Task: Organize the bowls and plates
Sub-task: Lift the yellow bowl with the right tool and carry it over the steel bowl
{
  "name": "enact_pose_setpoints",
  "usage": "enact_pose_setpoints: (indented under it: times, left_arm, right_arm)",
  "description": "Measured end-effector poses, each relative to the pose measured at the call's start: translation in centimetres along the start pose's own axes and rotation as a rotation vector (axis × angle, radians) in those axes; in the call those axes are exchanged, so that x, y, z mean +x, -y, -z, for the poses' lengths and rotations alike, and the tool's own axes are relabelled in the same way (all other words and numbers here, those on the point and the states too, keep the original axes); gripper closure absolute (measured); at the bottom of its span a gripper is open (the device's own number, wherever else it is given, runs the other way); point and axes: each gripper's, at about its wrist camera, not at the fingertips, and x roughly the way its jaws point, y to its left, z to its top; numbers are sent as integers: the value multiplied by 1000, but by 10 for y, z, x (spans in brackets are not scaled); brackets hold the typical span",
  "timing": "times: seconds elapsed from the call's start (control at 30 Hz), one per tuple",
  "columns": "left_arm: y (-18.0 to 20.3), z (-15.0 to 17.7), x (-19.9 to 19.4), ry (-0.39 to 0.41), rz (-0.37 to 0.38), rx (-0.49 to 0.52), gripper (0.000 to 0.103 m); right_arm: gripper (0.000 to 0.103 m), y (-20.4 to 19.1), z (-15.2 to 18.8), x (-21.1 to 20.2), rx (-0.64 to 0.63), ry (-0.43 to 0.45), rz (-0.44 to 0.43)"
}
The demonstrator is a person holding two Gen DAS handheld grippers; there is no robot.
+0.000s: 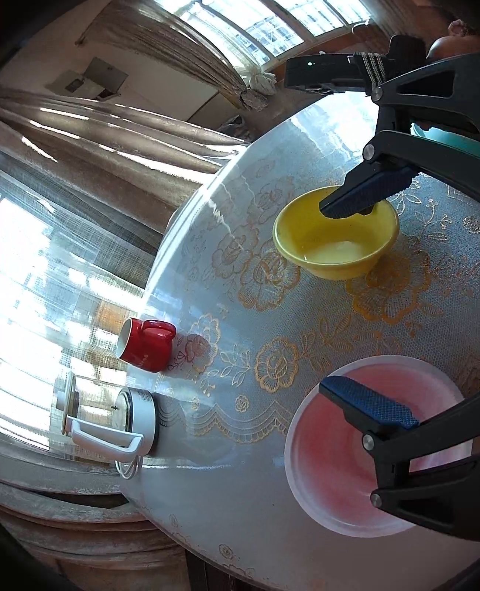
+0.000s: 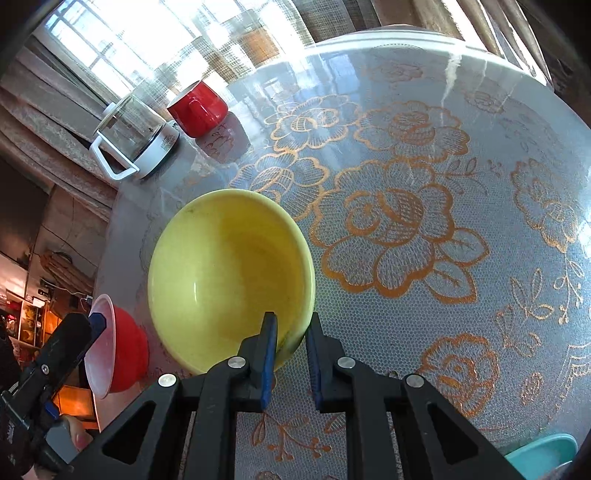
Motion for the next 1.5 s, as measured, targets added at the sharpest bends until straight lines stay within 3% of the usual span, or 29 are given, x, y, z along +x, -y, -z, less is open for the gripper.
enact_pose_setpoints:
  times: [0.17,0.33,0.5,0.73,0.8,0.93,1.07,1.27,1.5]
  left_arm:
    - [16,4,-2,18,30,94,16]
    - [36,10,3,0,12,196,17]
    - [47,14,14,-55,-9,217,24]
    - [75,19,43,-159,-97,350,28]
    - [78,24,52,-184,-121,378,32]
    - [75,34,66,-243,-137,372,62]
    - [76,37,64,-242,-178,384,81]
    - [82,39,40,-179,-183,406,87]
    - [84,50,8,-138,-162,363,87]
  right_arm:
    - [88,8,11,-10,-4,-5,-3]
    - [88,20,19,-20,8,0,12]
    - [88,30,28,-23,24,-12,10]
    - [88,36,30,-25,35,-1,-1]
    - [88,36,30,-24,46,2,-6]
    - [88,40,32,-24,72,2,-19]
    - [88,36,35,-27,74,4,-29]
    - [88,23,40,-42,45,36,-41]
    - [88,17,56,-65,52,74,-66]
